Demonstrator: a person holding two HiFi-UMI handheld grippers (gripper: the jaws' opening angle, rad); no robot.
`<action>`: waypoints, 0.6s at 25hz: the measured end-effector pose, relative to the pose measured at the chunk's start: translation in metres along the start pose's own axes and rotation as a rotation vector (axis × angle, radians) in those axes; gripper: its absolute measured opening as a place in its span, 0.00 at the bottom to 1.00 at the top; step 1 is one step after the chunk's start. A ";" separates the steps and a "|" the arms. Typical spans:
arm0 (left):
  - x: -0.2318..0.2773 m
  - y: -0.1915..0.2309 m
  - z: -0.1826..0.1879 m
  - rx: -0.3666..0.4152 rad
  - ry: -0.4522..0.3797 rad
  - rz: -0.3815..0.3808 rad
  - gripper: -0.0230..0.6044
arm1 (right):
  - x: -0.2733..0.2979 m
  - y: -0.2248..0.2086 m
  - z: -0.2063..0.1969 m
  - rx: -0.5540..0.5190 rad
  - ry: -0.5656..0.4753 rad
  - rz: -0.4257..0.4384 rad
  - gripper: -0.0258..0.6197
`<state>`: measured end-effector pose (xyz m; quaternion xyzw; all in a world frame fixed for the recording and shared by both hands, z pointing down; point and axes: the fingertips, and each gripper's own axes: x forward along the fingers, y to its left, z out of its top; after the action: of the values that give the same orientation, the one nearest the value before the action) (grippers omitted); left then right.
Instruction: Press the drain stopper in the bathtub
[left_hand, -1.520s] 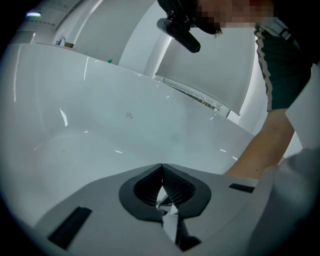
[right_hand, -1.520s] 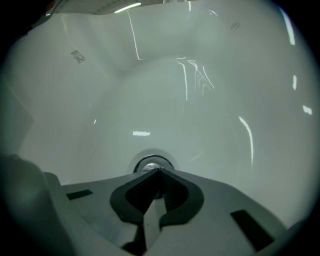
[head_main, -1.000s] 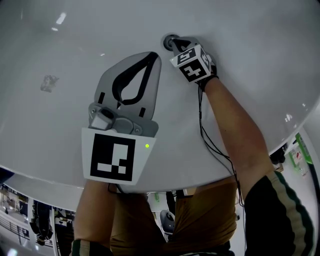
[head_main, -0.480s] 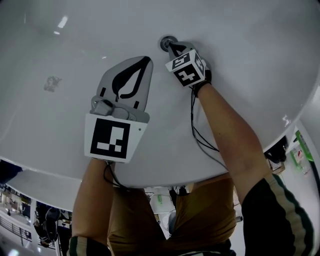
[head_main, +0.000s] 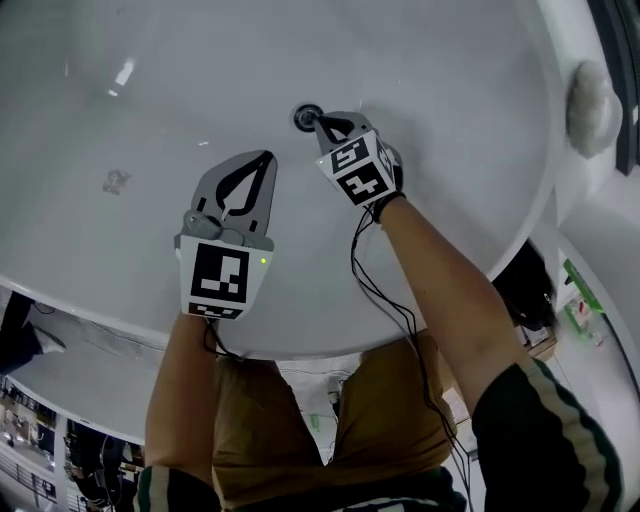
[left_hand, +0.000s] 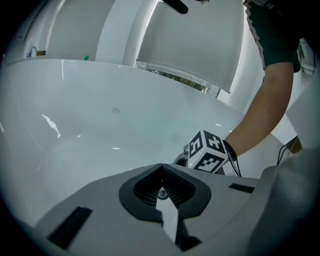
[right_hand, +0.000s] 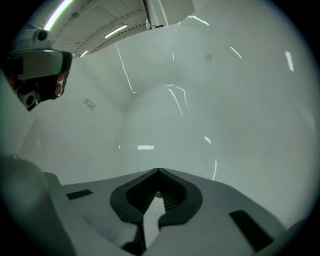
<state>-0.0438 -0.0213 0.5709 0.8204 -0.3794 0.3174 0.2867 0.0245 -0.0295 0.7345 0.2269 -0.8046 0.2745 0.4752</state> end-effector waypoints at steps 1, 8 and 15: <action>-0.004 -0.002 0.007 -0.001 -0.007 -0.005 0.05 | -0.010 -0.002 0.005 0.001 -0.014 -0.006 0.06; -0.029 -0.013 0.056 0.074 -0.022 -0.005 0.05 | -0.074 0.004 0.040 0.020 -0.091 0.021 0.06; -0.062 -0.023 0.099 0.072 -0.053 0.001 0.05 | -0.137 0.019 0.076 -0.002 -0.154 -0.009 0.06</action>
<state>-0.0269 -0.0519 0.4573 0.8382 -0.3756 0.3092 0.2465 0.0253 -0.0510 0.5780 0.2506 -0.8380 0.2532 0.4133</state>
